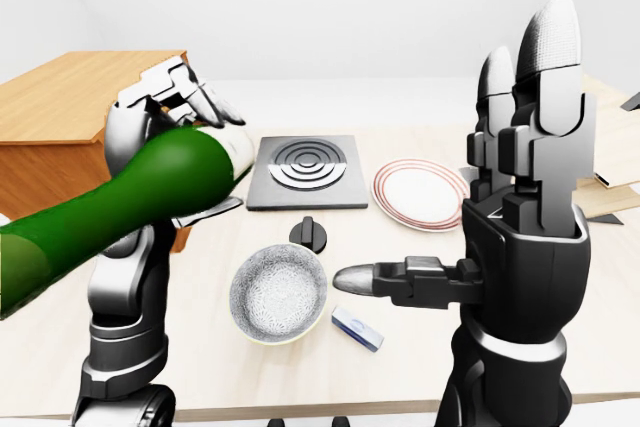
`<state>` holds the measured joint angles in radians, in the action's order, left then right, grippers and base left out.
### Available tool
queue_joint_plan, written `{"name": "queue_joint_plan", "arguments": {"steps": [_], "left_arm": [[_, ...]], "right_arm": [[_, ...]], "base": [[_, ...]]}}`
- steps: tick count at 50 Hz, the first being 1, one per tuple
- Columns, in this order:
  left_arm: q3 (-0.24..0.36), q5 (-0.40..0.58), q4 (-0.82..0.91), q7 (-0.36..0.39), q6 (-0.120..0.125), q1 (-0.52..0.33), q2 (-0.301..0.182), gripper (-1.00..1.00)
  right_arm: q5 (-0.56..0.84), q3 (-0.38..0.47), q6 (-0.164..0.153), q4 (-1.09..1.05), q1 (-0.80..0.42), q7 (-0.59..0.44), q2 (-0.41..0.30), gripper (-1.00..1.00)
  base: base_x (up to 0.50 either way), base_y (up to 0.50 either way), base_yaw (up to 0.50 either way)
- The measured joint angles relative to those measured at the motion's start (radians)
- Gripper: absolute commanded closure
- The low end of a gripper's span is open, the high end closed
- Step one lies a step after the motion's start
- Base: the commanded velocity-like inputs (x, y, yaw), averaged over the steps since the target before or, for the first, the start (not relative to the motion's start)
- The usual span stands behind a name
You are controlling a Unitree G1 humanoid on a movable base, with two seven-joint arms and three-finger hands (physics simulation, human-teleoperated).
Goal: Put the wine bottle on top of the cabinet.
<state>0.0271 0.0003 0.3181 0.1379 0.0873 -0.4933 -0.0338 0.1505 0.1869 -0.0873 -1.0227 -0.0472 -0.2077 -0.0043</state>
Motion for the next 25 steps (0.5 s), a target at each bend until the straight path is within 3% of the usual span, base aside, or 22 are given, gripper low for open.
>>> {"name": "queue_joint_plan", "arguments": {"steps": [10,16,25], "left_arm": [[0.081,-0.072,0.181,-0.027,0.000,-0.181,-0.112,1.00],[0.134,-0.098,0.163,-0.047,-0.001,-0.267,-0.192,1.00],[0.204,-0.225,0.135,-0.089,0.000,-0.401,-0.327,1.00]], "right_arm": [[-0.087,0.057,0.000,0.042,0.106,0.023,-0.008,-1.00],[-0.108,0.070,0.000,0.058,0.132,0.033,-0.010,-1.00],[-0.119,0.066,0.000,0.079,0.140,0.047,-0.016,-1.00]], "base": [[0.00,0.00,0.00],[0.00,0.00,0.00],[0.00,0.00,0.00]]}}
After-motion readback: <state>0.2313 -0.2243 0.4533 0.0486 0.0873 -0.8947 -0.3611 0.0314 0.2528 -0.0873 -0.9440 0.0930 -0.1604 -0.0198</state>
